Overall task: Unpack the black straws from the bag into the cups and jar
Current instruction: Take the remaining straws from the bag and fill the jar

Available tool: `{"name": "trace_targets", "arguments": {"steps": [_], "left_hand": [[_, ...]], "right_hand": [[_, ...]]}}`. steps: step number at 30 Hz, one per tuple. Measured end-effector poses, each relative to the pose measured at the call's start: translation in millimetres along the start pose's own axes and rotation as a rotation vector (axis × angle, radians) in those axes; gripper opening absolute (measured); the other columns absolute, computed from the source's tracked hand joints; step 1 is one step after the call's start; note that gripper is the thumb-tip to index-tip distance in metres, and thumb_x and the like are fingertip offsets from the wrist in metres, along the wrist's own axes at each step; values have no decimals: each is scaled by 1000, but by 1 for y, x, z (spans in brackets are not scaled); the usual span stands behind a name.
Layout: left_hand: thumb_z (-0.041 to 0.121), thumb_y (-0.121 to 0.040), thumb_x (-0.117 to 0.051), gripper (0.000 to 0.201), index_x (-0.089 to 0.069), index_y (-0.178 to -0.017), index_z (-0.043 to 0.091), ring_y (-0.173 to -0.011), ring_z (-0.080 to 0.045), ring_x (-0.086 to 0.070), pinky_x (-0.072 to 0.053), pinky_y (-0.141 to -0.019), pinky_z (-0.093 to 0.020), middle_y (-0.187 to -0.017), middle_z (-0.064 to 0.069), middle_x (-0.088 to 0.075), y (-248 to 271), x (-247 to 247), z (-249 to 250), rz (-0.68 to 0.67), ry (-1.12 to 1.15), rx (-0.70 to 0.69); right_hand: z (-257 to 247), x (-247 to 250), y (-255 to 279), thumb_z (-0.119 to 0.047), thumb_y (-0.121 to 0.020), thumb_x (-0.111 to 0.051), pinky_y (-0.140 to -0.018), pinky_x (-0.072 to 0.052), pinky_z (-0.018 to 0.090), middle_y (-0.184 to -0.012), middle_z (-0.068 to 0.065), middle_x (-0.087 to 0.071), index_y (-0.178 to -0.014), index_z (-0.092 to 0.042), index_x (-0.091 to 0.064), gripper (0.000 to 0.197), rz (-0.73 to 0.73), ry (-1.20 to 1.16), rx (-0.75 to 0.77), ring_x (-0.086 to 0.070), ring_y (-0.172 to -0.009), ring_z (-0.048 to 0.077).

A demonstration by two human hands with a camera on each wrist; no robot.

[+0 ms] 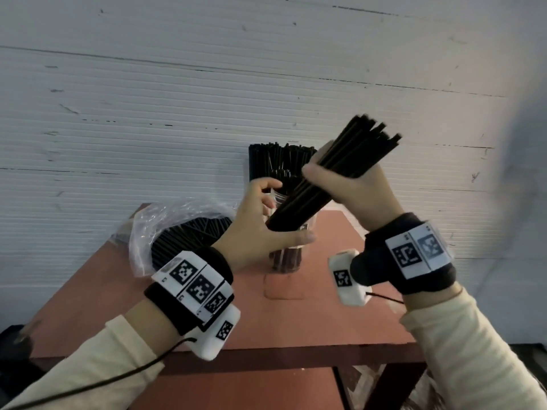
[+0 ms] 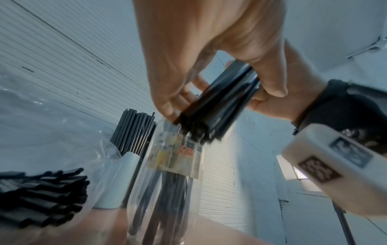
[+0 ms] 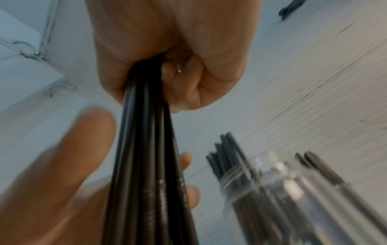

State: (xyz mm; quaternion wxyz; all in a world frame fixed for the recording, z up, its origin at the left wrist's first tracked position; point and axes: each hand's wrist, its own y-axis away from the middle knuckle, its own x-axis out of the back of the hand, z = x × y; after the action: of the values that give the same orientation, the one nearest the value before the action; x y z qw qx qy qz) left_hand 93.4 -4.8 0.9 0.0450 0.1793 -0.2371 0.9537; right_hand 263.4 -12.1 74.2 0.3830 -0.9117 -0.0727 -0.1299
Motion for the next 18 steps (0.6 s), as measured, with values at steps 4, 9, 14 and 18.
{"name": "trace_targets", "arguments": {"steps": [4, 9, 14, 18], "left_hand": [[58, -40, -84, 117, -9, -131, 55, -125, -18, -39, -38, -108, -44, -129, 1, -33, -26, -15, -12, 134, 2, 79], [27, -63, -90, 137, 15, -151, 28, -140, -16, -29, -28, -115, -37, -154, -1, -23, -52, -17, -21, -19, 32, 194], [26, -65, -89, 110, -20, -151, 23, -120, -10, -54, -44, -102, -31, -135, 6, -54, -60, -13, -34, -87, 34, 177], [27, -68, -87, 100, -26, -147, 25, -119, -9, -54, -43, -101, -30, -130, 10, -55, -60, -9, -36, -102, 8, 159]], "right_hand": [[-1, 23, -27, -11, -84, -69, -46, -36, 22, -66, -1, -56, -75, -18, -61, 14, 193, -54, -62, -52, -62, 19], [11, 32, -51, -15, -82, -70, -44, -31, 22, -65, 0, -54, -72, -20, -60, 15, 243, -74, -115, -45, -55, 15], [30, 33, -70, -20, -77, -71, -45, -31, 24, -70, 7, -52, -80, -10, -56, 18, 269, 10, -208, -43, -58, 20], [39, 30, -85, -22, -75, -72, -45, -29, 25, -69, 7, -47, -77, -13, -50, 23, 161, 114, -306, -39, -55, 19]]}}
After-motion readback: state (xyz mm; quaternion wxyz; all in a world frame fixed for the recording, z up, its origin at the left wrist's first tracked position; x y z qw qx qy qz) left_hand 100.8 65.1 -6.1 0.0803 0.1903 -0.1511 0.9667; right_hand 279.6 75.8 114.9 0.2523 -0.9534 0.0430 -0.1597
